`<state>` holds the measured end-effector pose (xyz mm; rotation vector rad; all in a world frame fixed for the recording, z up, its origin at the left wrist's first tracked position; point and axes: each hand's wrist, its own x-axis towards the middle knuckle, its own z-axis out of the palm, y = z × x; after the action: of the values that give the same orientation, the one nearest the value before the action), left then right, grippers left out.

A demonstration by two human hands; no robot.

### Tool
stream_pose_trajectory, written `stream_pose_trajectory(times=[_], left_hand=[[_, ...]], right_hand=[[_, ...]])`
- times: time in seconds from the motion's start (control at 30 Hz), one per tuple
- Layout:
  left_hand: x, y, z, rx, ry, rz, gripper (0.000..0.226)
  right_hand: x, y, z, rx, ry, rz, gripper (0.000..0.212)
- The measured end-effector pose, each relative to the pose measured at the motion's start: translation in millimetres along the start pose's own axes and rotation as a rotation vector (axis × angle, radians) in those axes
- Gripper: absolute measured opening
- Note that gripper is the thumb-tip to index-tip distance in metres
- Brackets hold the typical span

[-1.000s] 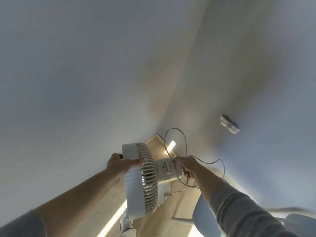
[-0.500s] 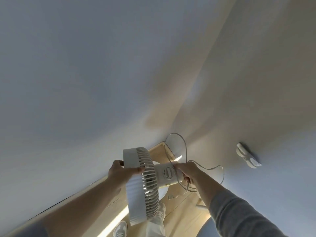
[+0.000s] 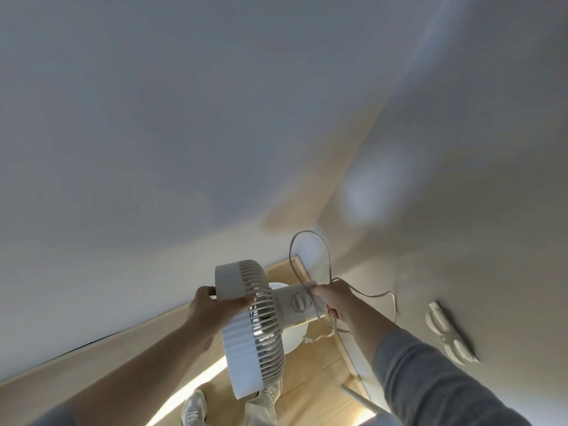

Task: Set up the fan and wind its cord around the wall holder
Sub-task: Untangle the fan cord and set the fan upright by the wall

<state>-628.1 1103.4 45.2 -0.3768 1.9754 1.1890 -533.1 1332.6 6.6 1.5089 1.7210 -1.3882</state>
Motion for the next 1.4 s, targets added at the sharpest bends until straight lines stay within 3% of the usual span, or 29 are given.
stream_pose_trajectory(times=[0.4,1.0,1.17,1.3,1.4], left_hand=[[23.9,22.7,46.5,-0.108,0.022,-0.012,0.074],[57.1,25.1,54.3,-0.087,-0.025,-0.054,0.072],[63.7,23.7,53.9,-0.011,-0.053,-0.035,0.071],[64.8,21.8,51.1,0.073,-0.033,-0.018,0.070],[63.3,21.7,47.8,0.153,0.007,0.004,0.075]], right_hand=[[49.6,-27.6,-39.5,-0.055,-0.005,-0.021,0.027],[69.6,-31.3,-39.1,-0.134,0.016,-0.083,0.032],[71.3,-23.0,-32.5,-0.046,0.074,-0.062,0.045],[53.0,-17.9,-24.1,0.012,0.123,-0.102,0.029],[44.7,-20.9,-22.7,0.032,0.191,-0.134,0.033]])
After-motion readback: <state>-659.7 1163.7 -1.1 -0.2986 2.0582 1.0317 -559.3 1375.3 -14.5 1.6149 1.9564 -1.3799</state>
